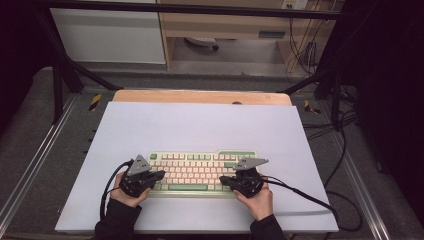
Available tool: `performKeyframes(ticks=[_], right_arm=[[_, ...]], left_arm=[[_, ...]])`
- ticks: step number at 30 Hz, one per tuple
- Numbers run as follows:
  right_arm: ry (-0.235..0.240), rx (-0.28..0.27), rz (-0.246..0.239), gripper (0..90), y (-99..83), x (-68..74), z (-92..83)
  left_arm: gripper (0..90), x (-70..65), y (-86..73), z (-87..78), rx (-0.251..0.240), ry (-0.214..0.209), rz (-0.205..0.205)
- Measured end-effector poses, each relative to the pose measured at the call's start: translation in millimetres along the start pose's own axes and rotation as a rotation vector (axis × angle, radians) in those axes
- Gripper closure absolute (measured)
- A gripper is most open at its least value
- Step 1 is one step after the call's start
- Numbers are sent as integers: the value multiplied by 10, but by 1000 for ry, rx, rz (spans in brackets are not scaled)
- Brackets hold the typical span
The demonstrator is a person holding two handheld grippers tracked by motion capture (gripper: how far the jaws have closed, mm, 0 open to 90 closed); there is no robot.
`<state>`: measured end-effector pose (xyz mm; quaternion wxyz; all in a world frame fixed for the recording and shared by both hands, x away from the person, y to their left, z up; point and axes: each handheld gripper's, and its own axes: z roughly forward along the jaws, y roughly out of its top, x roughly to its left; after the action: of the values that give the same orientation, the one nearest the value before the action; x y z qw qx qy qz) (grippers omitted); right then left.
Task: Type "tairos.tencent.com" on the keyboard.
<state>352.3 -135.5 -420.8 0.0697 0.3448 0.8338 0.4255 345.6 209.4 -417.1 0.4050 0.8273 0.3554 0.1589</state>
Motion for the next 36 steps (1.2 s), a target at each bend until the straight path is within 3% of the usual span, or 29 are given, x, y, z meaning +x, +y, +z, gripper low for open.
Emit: performKeyframes(ticks=[8,18,36], right_arm=[[7,16,-16,900,102,69,144],[15,10,-9,900,83,68,267],[18,23,-15,900,61,76,298]], left_arm=[[899,37,-37,-14,1,1,-9],[900,36,-40,9,5,-4,-9],[900,35,-41,28,7,-6,-7]])
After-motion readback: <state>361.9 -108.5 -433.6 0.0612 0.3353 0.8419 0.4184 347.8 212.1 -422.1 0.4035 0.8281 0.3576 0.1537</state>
